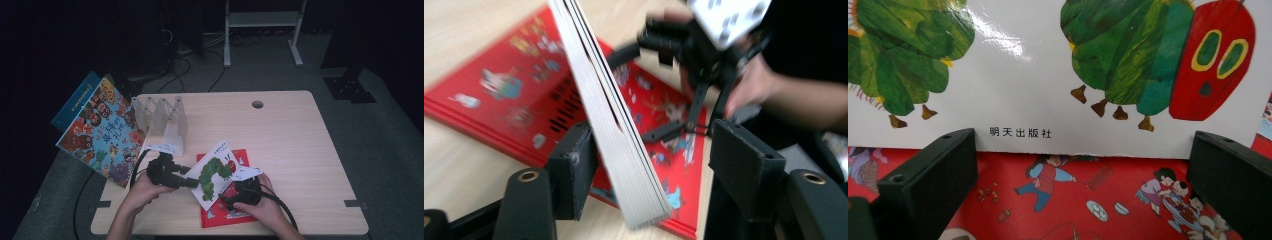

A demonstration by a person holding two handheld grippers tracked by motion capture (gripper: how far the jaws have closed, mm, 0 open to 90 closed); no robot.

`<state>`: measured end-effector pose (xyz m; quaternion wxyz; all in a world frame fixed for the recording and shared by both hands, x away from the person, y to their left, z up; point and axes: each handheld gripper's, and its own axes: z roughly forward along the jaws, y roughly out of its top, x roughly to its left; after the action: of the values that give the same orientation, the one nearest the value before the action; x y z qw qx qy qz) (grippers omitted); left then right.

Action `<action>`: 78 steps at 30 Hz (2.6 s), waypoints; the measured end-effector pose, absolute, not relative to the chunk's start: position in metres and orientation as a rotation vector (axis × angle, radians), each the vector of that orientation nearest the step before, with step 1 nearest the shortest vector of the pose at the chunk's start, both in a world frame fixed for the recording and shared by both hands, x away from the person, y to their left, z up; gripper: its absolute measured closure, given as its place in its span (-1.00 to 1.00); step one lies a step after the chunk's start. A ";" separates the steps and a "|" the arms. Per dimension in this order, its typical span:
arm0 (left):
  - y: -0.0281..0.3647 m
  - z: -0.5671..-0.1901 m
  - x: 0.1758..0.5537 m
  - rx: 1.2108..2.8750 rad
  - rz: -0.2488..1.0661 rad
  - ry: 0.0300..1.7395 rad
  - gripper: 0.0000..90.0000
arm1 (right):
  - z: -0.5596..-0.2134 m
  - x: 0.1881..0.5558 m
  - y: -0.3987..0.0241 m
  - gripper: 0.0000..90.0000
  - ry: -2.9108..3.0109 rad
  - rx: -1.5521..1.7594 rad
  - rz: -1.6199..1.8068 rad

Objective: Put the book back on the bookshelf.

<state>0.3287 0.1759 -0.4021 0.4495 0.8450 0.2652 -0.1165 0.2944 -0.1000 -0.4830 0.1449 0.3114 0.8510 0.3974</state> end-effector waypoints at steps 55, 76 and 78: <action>0.140 -0.379 0.326 2.391 0.014 0.670 0.46 | -0.468 0.302 -0.128 -0.65 2.427 0.870 1.117; 0.127 -0.376 0.332 2.427 -0.024 0.682 0.54 | -0.474 0.346 -0.218 -0.58 2.253 1.213 1.020; 0.127 -0.376 0.332 2.425 -0.021 0.685 0.56 | -0.474 0.348 -0.225 -0.58 2.235 1.241 1.009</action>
<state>0.3316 0.1271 -0.3756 0.3058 0.9162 0.2589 -0.0078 0.3485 -0.2247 -0.4741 0.1953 0.4427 0.7977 0.3600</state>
